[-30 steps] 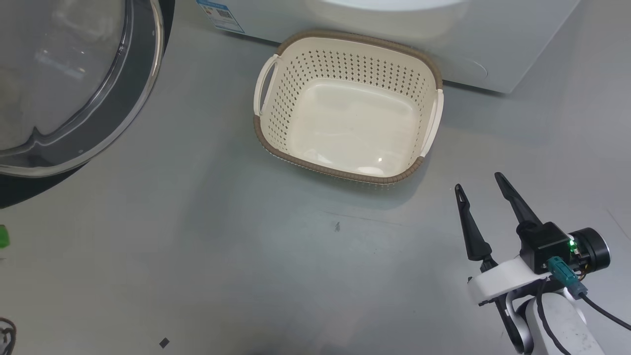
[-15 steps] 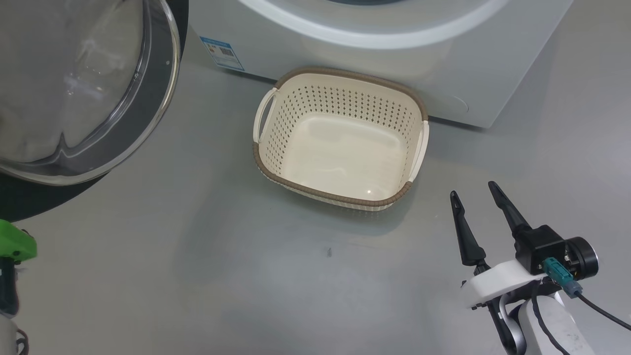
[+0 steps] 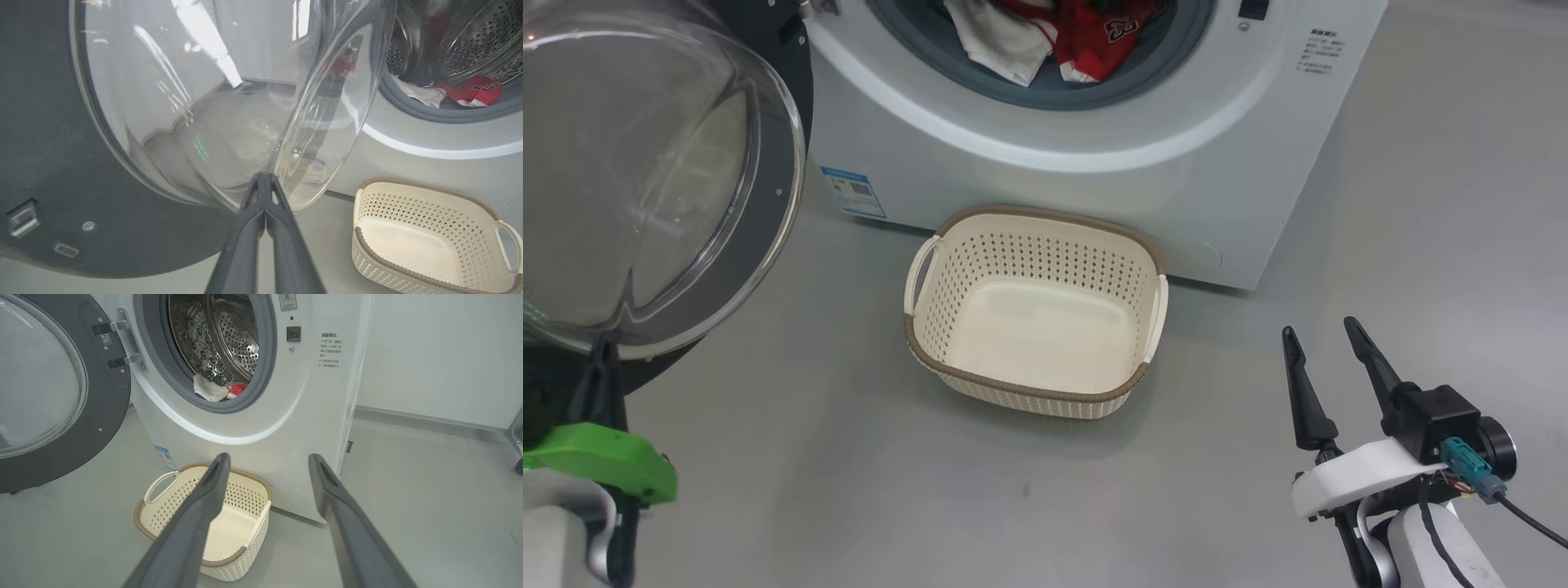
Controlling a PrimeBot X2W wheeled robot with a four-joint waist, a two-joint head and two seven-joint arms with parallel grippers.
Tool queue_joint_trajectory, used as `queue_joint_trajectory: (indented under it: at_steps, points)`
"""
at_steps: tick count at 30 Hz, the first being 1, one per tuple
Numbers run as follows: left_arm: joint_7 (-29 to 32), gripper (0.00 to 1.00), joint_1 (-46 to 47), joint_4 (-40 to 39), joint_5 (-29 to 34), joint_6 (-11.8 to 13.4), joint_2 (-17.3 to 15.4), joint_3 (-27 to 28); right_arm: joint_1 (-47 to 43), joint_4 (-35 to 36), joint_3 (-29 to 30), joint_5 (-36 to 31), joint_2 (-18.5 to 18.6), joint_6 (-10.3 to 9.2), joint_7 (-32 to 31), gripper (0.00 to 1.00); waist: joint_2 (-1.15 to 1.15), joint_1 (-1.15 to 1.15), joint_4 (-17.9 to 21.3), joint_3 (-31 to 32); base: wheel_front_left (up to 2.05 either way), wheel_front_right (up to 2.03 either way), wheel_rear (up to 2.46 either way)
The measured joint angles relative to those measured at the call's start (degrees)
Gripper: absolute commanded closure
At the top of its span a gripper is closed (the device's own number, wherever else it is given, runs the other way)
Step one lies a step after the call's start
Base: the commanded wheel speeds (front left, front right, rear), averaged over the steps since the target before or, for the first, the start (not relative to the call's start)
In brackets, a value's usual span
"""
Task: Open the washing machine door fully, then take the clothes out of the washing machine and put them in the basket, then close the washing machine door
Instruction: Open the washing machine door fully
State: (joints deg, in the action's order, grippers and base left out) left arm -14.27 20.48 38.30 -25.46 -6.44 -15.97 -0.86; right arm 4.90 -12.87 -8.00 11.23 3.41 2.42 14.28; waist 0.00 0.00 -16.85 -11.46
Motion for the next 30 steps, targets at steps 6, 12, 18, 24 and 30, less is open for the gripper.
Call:
queue_joint_trajectory:
  at_steps: [6,12,18,24,30]
  points:
    - [0.0,1.0,-5.1,-3.4,0.4,-0.4,2.3,-2.5,-1.7,1.5,0.4,0.9,-0.3,-0.02,0.0,0.0,0.0,0.0,3.4,3.5,0.0,0.0,0.0]
    - [0.0,1.0,-8.8,-8.5,1.0,-0.5,3.5,-3.4,-3.7,3.1,1.0,2.1,-0.5,-0.02,0.1,0.0,0.0,0.0,7.5,6.3,0.0,0.0,0.0]
    - [0.0,1.0,-12.0,-13.3,2.1,-0.5,4.6,-4.1,-5.6,4.2,1.4,2.5,-0.7,0.0,0.2,0.0,0.0,0.0,11.5,8.6,0.0,0.0,0.0]
    - [-0.1,1.0,-14.3,-18.9,3.6,-0.5,5.7,-2.6,-6.9,5.4,1.8,2.7,-0.8,0.0,0.2,0.0,0.0,0.0,14.9,10.3,0.0,0.0,0.0]
    - [-0.1,1.0,-17.5,-22.1,3.9,-0.5,7.9,-2.7,-8.2,6.6,2.7,2.9,-0.8,-0.03,0.2,0.0,0.0,0.0,17.4,11.2,0.0,0.0,0.0]
